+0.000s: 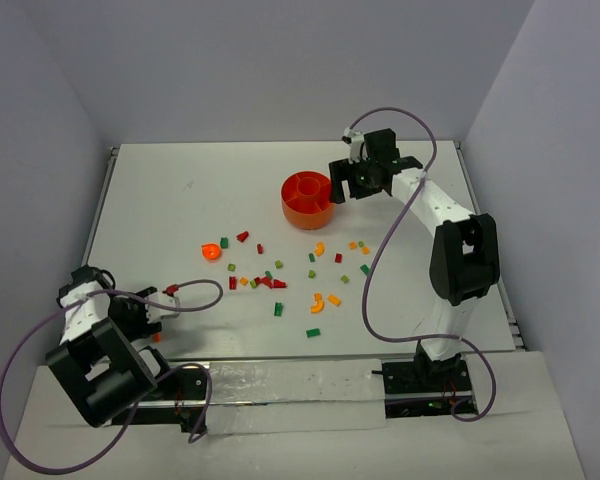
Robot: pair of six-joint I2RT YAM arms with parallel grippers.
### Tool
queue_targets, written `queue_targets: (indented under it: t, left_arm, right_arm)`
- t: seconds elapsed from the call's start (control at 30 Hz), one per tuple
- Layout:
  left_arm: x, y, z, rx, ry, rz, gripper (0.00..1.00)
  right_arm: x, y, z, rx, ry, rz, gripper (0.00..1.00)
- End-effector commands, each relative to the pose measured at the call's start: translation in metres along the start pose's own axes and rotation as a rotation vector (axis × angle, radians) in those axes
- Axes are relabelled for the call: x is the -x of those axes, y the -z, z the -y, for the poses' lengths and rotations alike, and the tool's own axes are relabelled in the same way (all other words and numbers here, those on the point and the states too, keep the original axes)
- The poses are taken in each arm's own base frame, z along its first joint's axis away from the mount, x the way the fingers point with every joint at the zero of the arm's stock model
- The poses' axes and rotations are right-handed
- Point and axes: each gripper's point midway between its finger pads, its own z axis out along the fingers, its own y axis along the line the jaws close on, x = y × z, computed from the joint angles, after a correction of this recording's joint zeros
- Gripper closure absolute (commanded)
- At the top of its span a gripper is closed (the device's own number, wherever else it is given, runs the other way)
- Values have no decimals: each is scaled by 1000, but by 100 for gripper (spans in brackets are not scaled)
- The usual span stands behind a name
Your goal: Sort the legos into containers by color
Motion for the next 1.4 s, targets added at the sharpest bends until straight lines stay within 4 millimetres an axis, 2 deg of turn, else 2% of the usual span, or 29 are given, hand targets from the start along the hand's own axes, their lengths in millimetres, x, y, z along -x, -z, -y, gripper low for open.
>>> queue_targets:
  t: [0.0, 0.2, 0.5, 0.6, 0.9, 1.0, 1.1, 1.27, 1.37]
  left_arm:
    - [21, -4, -7, 18, -123, 91, 37]
    - [26, -4, -6, 2, -195, 101, 50]
    - [22, -7, 6, -88, -285, 86, 55]
    - [21, -6, 7, -102, -291, 85, 54]
    - [2, -5, 26, -212, -400, 15, 48]
    - [-2, -5, 23, -214, -412, -3, 47]
    - [-8, -3, 28, -257, -425, -13, 47]
    - [3, -2, 35, -280, -532, 51, 36]
    - [8, -6, 36, -277, -566, 70, 35]
  right_arm:
    - [11, -1, 3, 9, -8, 31, 12]
    - [10, -1, 4, 7, -10, 28, 12]
    - [8, -2, 7, 3, -15, 21, 12]
    - [8, -1, 7, 3, -14, 20, 12]
    - [9, -1, 8, 2, -17, 15, 12]
    - [9, -2, 8, 3, -20, 15, 12]
    - [9, -3, 8, 3, -20, 14, 12]
    - [7, -8, 9, 7, -26, 3, 12]
    - [7, -9, 10, 2, -24, 1, 12]
